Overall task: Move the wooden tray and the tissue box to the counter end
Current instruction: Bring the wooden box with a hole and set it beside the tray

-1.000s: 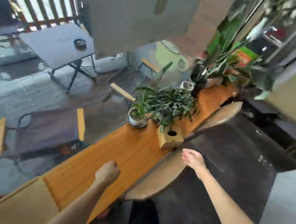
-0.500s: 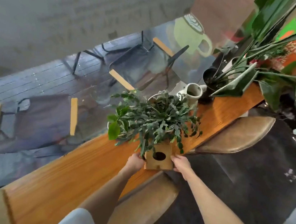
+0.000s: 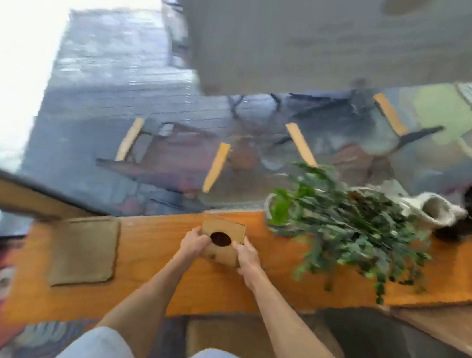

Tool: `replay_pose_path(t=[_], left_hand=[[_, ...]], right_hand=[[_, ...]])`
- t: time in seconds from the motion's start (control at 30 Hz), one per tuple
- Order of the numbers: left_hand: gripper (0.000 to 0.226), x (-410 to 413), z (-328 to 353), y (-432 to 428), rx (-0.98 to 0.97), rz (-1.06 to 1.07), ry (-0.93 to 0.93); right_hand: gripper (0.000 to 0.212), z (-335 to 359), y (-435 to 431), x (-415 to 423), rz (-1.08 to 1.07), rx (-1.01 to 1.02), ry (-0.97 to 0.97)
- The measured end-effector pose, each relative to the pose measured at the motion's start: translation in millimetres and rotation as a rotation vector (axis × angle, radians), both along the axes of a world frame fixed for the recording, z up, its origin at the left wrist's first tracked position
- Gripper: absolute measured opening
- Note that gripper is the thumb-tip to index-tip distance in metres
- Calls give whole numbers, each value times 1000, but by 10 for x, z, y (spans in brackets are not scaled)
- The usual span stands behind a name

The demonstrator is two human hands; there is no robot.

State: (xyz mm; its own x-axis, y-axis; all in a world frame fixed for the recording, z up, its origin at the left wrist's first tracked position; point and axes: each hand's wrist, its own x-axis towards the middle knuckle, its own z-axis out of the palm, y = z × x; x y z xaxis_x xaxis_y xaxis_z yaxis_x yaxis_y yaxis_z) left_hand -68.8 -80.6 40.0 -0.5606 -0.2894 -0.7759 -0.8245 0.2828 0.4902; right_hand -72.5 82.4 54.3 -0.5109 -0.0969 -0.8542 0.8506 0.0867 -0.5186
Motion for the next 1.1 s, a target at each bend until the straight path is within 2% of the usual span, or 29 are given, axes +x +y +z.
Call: replay_pose_path(t=[0.07, 0.17, 0.27, 0.33, 0.4, 0.43, 0.5, 0.6, 0.7, 0.83, 0.93, 1.1], left_hand=[[65, 184, 378, -568, -39, 115, 58], [64, 629, 635, -1468, -57, 279, 230], [57, 1210, 749, -2345, -129, 375, 309], [67, 1561, 621, -2967, -213, 375, 385], [63, 1859, 801, -3425, -221, 357, 487], [59, 2032, 786, -3662, -202, 362, 504], [65, 2421, 808, -4041, -198, 345, 464], [88, 2912, 789, -4464, -139, 284, 451], [79, 3101, 938, -4606, -40, 148, 480], [94, 3014, 664, -4837, -13, 72, 427], [86, 2800, 257, -5083, 18, 65, 405], [65, 2321, 127, -5430, 107, 22, 426]], right_hand=[[58, 119, -643, 1, 108, -34, 44], [54, 272, -1646, 125, 294, -56, 128], [66, 376, -2660, 393, 447, 20, 263], [77, 448, -3309, 692, 578, 105, 391], [90, 613, -3841, 1094, 691, 158, 487], [93, 648, -4064, 1290, 721, 155, 542], [94, 690, -4385, 1643, 767, 135, 580], [94, 704, -4673, 2008, 787, 119, 626], [102, 663, -4787, 2208, 813, 162, 633], [93, 483, -4881, 2175, 764, 211, 646], [91, 288, -5072, 1960, 733, 249, 618], [92, -93, -5524, 1673, 645, 319, 514]])
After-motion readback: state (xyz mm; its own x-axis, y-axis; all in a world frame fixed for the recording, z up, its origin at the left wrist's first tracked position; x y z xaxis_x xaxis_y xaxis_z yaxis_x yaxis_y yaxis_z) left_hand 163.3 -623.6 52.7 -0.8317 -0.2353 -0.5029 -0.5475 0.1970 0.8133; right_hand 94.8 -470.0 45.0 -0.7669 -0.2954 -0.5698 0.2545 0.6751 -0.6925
